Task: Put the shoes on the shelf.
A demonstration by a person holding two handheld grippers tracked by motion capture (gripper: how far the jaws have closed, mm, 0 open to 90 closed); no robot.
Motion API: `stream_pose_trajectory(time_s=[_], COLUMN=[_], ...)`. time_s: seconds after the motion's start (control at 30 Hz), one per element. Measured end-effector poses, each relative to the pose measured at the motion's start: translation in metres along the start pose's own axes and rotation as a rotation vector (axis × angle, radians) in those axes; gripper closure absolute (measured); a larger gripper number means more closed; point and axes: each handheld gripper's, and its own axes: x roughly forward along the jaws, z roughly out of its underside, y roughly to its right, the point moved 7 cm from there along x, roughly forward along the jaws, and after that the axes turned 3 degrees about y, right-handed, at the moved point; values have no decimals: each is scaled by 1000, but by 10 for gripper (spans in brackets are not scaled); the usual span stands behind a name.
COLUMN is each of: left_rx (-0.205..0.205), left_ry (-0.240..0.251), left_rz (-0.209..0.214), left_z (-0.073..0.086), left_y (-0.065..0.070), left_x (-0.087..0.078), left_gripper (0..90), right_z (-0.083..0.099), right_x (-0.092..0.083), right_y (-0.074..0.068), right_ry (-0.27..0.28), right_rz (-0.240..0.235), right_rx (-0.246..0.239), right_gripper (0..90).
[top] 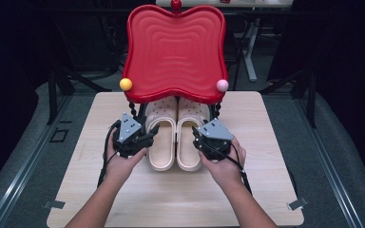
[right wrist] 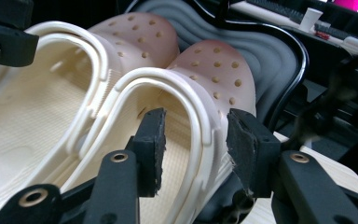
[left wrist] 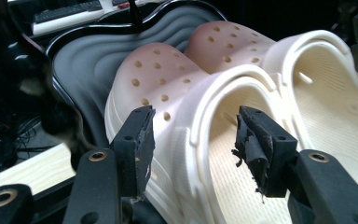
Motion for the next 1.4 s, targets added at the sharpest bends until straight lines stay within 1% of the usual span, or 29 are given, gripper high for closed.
stream_pose_trajectory(time_s=[0.1, 0.13, 0.17, 0.2, 0.23, 0.3, 0.37, 0.47, 0.5, 0.53, 0.57, 0.63, 0.67, 0.7, 0.73, 0.83, 0.9, 0.93, 0.97, 1.0, 1.03, 1.07, 1.13, 1.2, 1.23, 1.27, 1.3, 1.33, 1.4], left_rx=[-13, -12, -8, -9, -7, -26, -32, -35, -30, -36, -34, -41, -51, -54, -57, -67, -71, -80, -89, -94, -99, -110, -119, -127, -128, -128, -130, -130, -127], left_ry=[15, 13, 18, 23, 18, 18, 11, 12, 6, 4, -2, -11, -12, -10, -9, -7, -10, -17, -16, -22, -25, -27, -38, -44, -47, -48, -49, -51, -61], left_rz=[17, 21, 20, 19, 18, 27, 42, 50, 48, 48, 48, 42, 45, 46, 45, 46, 48, 58, 63, 70, 75, 85, 105, 121, 125, 125, 127, 128, 131], left_z=[2, 3, 5, 6, 8, 13, 20, 27, 30, 33, 36, 43, 45, 47, 49, 54, 58, 61, 62, 64, 65, 67, 70, 73, 75, 77, 79, 81, 84], left_y=[4, 6, 7, 8, 9, 13, 19, 26, 27, 29, 30, 31, 32, 32, 33, 33, 33, 33, 34, 34, 35, 37, 40, 44, 45, 47, 49, 51, 54], left_x=[-10, -14, -18, -21, -24, -30, -36, -42, -44, -45, -47, -50, -51, -53, -54, -57, -58, -59, -59, -60, -61, -62, -64, -66, -67, -67, -68, -68, -70], left_gripper=[471, 472, 472, 476, 483, 509, 529, 536, 535, 530, 519, 503, 489, 478, 468, 447, 443, 443, 443, 444, 448, 464, 513, 559, 583, 601, 626, 636, 675], right_z=[7, 10, 13, 17, 19, 25, 29, 37, 38, 41, 45, 52, 56, 60, 63, 70, 72, 73, 74, 75, 76, 77, 79, 83, 85, 86, 87, 88, 90], right_x=[-13, -17, -21, -24, -27, -36, -43, -51, -52, -54, -54, -55, -55, -54, -54, -55, -58, -58, -61, -62, -64, -66, -70, -72, -72, -72, -72, -73, -73], right_y=[-2, -3, -3, -5, -6, -11, -14, -17, -19, -21, -23, -23, -24, -24, -24, -25, -24, -25, -25, -25, -26, -27, -29, -31, -34, -35, -37, -40, -45], right_ry=[14, 24, 17, -2, -15, -18, -13, -4, 3, 8, -1, -9, -21, -27, -28, -20, -17, 0, 4, 8, 10, 18, 35, 12, 5, -4, -7, -25, -35], right_rz=[-6, -15, -19, -31, -42, -79, -90, -102, -114, -135, -158, -167, -180, -187, -190, -208, -207, -205, -205, -208, -211, -210, -214, -211, -211, -214, -227, -239, -251], right_rx=[-3, -2, -2, 5, 11, 38, 50, 75, 89, 101, 108, 110, 122, 132, 154, 207, 215, 225, 213, 212, 200, 192, 179, 165, 171, 164, 169, 167, 156], right_gripper=[589, 596, 612, 637, 642, 661, 666, 622, 606, 585, 581, 552, 535, 513, 491, 467, 467, 468, 478, 487, 513, 537, 601, 650, 677, 697, 726, 744, 795])
